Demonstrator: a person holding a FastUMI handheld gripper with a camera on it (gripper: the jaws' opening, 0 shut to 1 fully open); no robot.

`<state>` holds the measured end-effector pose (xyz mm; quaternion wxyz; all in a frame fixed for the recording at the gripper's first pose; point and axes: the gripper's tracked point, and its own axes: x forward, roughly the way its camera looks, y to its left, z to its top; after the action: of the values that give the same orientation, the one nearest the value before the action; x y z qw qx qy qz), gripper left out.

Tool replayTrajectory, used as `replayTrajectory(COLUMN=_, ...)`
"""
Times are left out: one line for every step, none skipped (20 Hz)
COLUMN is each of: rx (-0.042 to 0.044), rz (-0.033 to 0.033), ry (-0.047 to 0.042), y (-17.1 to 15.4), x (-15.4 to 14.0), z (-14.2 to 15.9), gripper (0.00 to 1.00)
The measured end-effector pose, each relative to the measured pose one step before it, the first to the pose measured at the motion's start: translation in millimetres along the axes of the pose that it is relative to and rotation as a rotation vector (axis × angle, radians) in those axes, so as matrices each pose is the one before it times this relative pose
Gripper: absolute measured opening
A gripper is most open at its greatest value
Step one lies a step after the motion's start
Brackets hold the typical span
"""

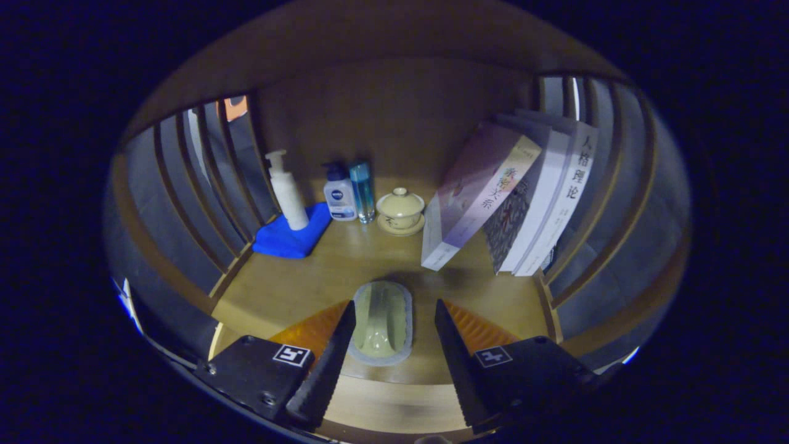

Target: Pull open the drawer, take out the items inside it, and place them on the countertop above the cabinet.

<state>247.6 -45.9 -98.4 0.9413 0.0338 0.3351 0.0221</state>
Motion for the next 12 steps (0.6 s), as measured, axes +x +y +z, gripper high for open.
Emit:
replayTrajectory(rx=0.01283, rz=0.00506, ry=-0.03945, y=1.69, x=-8.31, z=-3.89, gripper=0.82)
replayTrajectory(rx=0.00515, rz=-0.00277, ry=-0.04511, y=-2.03, x=-8.83, z=-3.47, gripper=0.82)
replayTrajectory(rx=-0.00893, rz=-0.00337, ry=-0.05086, y=-0.4, x=-8.93, z=-2.9, gripper=0.82)
replayTrajectory(rx=-0.01682, rz=-0.00702, ry=-0.04784, y=-0.79, x=-10.97, z=-2.51, gripper=0.82)
replayTrajectory(rx=-0.01637, rz=-0.00828, ry=-0.04679, y=-1.52, x=-12.89, z=-1.01, gripper=0.82)
replayTrajectory(rx=-0.00949, rz=-0.00428, ry=-0.04743, y=2.1, x=-13.2, z=0.99, gripper=0.84)
replayTrajectory(rx=-0.01037, rz=-0.00641, ry=-0.0443, y=1.08, x=-14.19, z=1.81, gripper=0.92)
replayTrajectory(rx=-0.01499, rz=0.0005, ry=-0.04152, y=3.32, x=-14.82, z=1.21, gripper=0.99)
replayTrajectory(rx=-0.02298, rz=-0.00884, ry=-0.03625, y=0.87, x=-15.39, z=-0.54, gripper=1.0)
replayTrajectory(rx=-0.02362, rz=-0.00768, ry=-0.0395, y=1.79, x=-15.08, z=0.68, gripper=1.0)
replayTrajectory(rx=-0.02632, rz=-0.00714, ry=-0.0246, y=3.38, x=-14.54, z=-0.63, gripper=0.99)
replayTrajectory(rx=-0.0116, rz=-0.0063, ry=-0.02916, y=3.96, x=-17.45, z=-2.09, gripper=0.99)
